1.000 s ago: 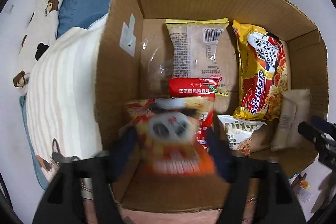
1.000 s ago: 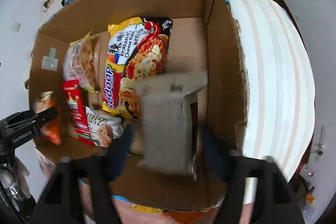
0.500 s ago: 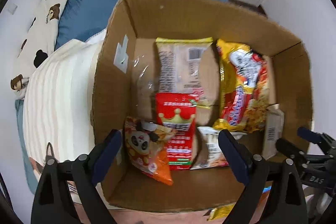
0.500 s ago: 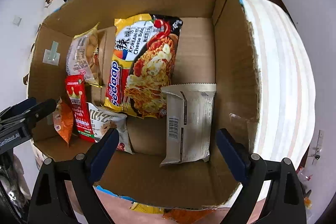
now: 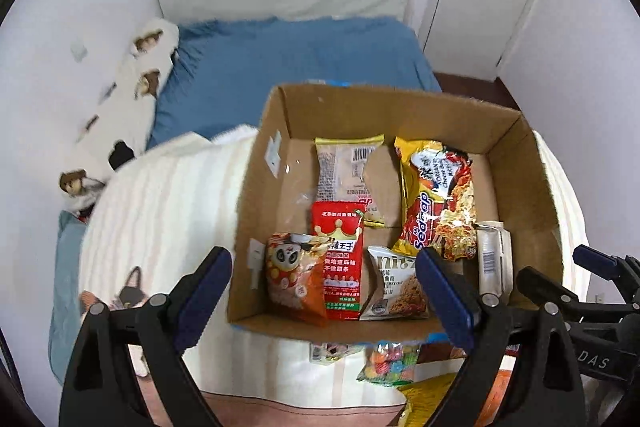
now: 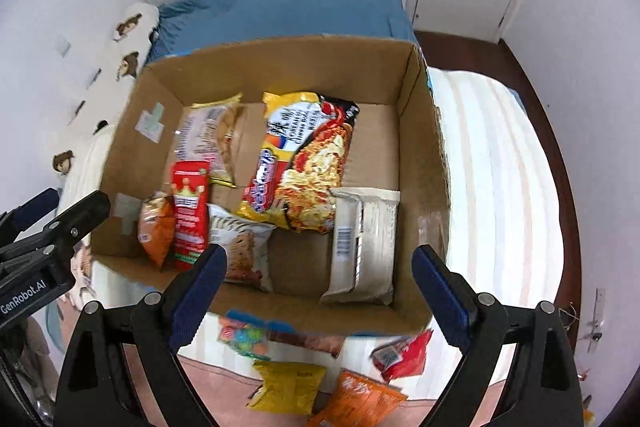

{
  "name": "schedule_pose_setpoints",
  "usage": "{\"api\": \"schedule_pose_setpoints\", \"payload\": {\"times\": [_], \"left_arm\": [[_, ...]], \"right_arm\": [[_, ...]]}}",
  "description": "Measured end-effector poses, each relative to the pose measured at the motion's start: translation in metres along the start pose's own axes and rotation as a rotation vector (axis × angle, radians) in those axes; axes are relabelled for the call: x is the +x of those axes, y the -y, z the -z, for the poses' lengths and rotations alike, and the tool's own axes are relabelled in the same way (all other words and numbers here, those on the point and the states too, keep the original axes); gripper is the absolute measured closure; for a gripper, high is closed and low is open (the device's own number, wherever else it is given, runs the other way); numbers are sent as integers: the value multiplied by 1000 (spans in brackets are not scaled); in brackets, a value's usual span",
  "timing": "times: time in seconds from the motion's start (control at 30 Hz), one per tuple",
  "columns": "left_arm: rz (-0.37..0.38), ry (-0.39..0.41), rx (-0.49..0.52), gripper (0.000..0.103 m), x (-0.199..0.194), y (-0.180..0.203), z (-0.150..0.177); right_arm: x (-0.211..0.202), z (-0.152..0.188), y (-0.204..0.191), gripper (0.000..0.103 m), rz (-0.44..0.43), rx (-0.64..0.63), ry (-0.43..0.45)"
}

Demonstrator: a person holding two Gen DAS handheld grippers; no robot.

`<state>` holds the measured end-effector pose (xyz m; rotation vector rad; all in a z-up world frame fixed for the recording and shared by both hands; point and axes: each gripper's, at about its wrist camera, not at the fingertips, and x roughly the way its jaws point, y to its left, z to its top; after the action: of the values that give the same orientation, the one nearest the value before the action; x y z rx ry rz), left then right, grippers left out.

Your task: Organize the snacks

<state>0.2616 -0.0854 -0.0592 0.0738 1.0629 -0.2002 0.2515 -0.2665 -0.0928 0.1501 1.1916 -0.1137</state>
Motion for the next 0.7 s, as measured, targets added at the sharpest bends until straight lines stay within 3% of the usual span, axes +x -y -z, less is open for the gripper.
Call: {"api": "schedule_pose_setpoints", "payload": {"times": [0.2,0.4,0.5,0.7], "left_arm": [[-20,73,19,9,-41,0,20],[-31,96,50,9,-68,3,51],[-25,48,67,9,-64,8,74],[18,-162,89,9,-4,29,130]], "right_arm": [[-40,25,-8,7,-67,5,71],[-63,63,-4,7,-141,35,69],[-58,91,8,7,-154,65,29],[-5,150,49,7,-147,193,-138]]}}
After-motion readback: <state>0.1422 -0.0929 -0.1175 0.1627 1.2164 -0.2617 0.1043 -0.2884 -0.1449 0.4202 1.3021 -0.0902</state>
